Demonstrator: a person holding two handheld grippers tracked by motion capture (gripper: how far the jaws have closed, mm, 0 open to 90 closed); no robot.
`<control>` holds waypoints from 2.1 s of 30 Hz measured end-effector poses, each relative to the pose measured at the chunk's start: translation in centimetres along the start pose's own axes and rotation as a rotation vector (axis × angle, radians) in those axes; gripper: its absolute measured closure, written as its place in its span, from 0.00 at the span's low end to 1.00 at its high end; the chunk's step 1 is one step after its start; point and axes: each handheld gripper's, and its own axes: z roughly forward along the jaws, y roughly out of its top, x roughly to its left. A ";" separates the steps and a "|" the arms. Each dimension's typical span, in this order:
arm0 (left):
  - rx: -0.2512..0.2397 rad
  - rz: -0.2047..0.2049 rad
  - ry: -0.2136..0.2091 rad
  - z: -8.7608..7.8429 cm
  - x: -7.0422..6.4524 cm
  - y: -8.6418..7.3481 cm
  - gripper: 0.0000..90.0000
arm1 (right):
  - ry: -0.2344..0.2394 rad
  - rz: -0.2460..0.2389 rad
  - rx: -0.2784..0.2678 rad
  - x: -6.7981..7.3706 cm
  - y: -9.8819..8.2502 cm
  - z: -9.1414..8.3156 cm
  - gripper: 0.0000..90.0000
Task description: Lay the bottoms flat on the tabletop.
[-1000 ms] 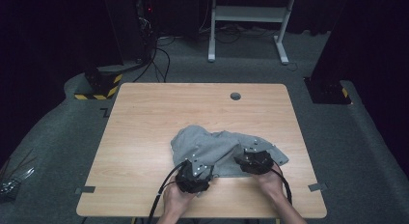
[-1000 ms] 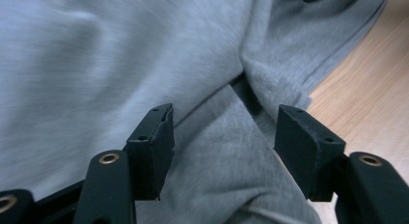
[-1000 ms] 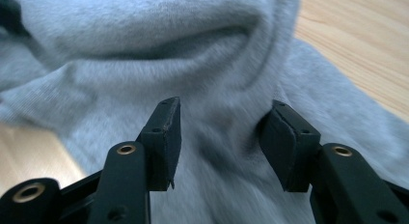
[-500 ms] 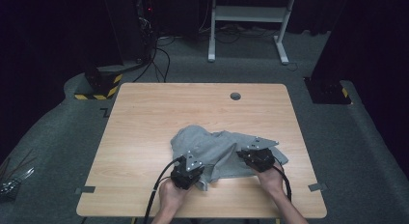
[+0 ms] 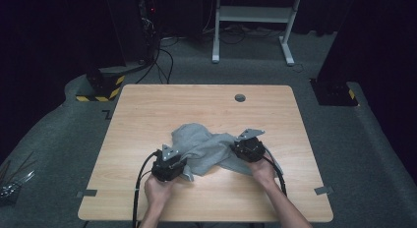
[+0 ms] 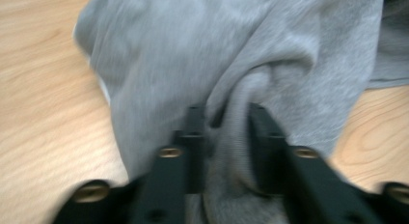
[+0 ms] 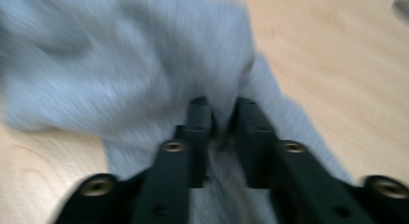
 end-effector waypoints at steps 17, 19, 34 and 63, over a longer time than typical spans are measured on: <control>0.046 0.060 -0.029 4.1 -2.4 0.4 0.74 | 0.048 -0.010 -0.028 0.4 -4.5 -2.0 0.72; 0.052 0.057 -0.025 4.5 -2.1 0.6 0.75 | 0.047 -0.012 -0.017 0.5 -4.3 -1.4 0.72; -0.025 0.035 -0.017 0.3 -2.3 0.8 0.47 | 0.025 -0.006 -0.020 0.7 -3.3 -0.3 0.68; -0.067 -0.058 0.015 -5.1 2.3 -0.4 0.93 | 0.092 -0.100 -0.114 1.1 -4.5 -7.3 0.97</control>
